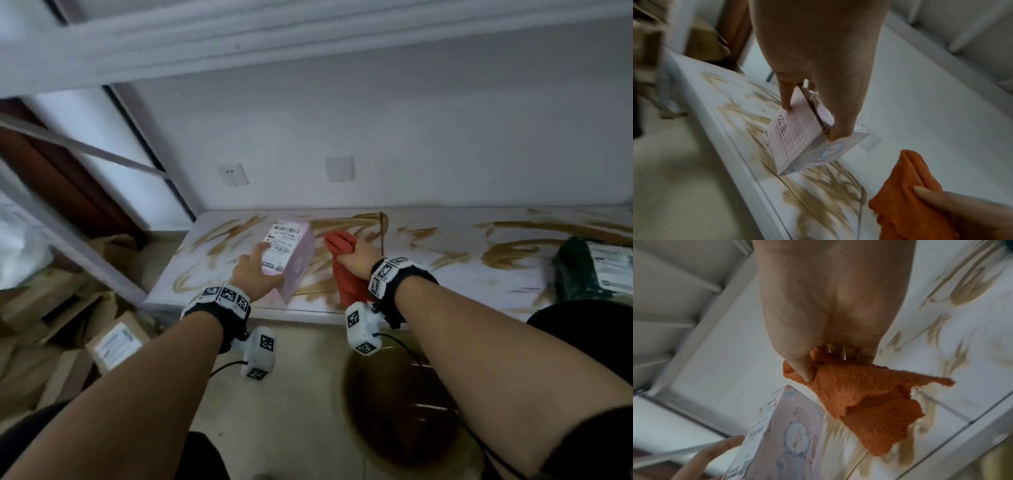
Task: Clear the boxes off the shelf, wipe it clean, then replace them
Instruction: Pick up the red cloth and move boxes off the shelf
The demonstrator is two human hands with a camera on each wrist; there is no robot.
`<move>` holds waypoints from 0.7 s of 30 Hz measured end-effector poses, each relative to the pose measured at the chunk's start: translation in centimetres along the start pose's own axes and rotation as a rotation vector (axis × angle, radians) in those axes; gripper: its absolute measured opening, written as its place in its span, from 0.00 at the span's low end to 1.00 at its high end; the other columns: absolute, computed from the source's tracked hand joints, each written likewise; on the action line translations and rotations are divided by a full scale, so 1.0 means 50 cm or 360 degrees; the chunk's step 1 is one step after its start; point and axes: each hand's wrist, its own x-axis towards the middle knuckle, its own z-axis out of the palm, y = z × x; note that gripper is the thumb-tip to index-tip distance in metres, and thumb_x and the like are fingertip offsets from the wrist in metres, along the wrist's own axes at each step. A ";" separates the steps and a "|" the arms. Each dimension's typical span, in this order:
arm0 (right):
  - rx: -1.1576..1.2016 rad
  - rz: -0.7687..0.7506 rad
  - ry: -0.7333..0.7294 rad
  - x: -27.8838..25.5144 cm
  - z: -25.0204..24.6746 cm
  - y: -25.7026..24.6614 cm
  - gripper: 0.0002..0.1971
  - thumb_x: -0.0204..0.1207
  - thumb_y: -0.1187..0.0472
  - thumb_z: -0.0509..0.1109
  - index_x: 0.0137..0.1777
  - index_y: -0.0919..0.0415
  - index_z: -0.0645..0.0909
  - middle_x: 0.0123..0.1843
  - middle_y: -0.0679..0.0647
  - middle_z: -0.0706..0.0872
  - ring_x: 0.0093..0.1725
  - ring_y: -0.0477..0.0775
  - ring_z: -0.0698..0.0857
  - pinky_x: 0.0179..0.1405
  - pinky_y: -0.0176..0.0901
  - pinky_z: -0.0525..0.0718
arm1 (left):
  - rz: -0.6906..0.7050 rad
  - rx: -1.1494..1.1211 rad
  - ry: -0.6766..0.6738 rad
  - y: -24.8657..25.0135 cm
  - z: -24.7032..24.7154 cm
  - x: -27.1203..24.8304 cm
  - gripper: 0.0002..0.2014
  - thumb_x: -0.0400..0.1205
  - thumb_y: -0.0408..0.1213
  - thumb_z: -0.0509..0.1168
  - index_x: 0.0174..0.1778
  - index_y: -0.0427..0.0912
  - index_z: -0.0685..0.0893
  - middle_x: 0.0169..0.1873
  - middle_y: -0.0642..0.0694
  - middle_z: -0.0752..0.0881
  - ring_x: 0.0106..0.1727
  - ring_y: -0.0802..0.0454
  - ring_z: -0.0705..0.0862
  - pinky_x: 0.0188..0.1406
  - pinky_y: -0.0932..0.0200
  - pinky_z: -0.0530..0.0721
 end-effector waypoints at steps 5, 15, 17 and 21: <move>-0.0017 -0.0018 -0.0146 0.014 0.135 -0.120 0.22 0.78 0.59 0.65 0.72 0.59 0.74 0.70 0.57 0.79 0.65 0.59 0.81 0.57 0.38 0.75 | -0.0520 -0.0679 0.0323 -0.190 -0.107 -0.061 0.33 0.76 0.45 0.69 0.75 0.48 0.63 0.61 0.40 0.76 0.57 0.37 0.80 0.54 0.49 0.83; -0.0124 -0.0034 -0.0300 0.033 0.310 -0.232 0.22 0.77 0.58 0.66 0.71 0.62 0.73 0.68 0.61 0.81 0.65 0.61 0.81 0.51 0.37 0.71 | -0.1096 -0.2058 0.0622 -0.557 -0.180 -0.125 0.41 0.64 0.54 0.67 0.75 0.49 0.68 0.66 0.40 0.80 0.57 0.35 0.84 0.40 0.39 0.85; -0.0145 -0.0055 -0.0318 0.033 0.332 -0.247 0.23 0.78 0.59 0.66 0.72 0.60 0.72 0.69 0.60 0.80 0.66 0.61 0.80 0.51 0.35 0.70 | -0.1153 -0.2184 0.0632 -0.637 -0.163 -0.107 0.42 0.63 0.56 0.65 0.76 0.50 0.69 0.65 0.41 0.82 0.57 0.34 0.84 0.41 0.39 0.85; -0.0220 -0.0063 -0.0336 0.038 0.365 -0.269 0.23 0.77 0.57 0.67 0.71 0.61 0.73 0.68 0.62 0.81 0.65 0.62 0.80 0.52 0.38 0.72 | -0.1121 -0.2271 0.0696 -0.561 -0.192 -0.150 0.32 0.76 0.51 0.57 0.77 0.45 0.68 0.65 0.39 0.81 0.58 0.36 0.83 0.46 0.43 0.84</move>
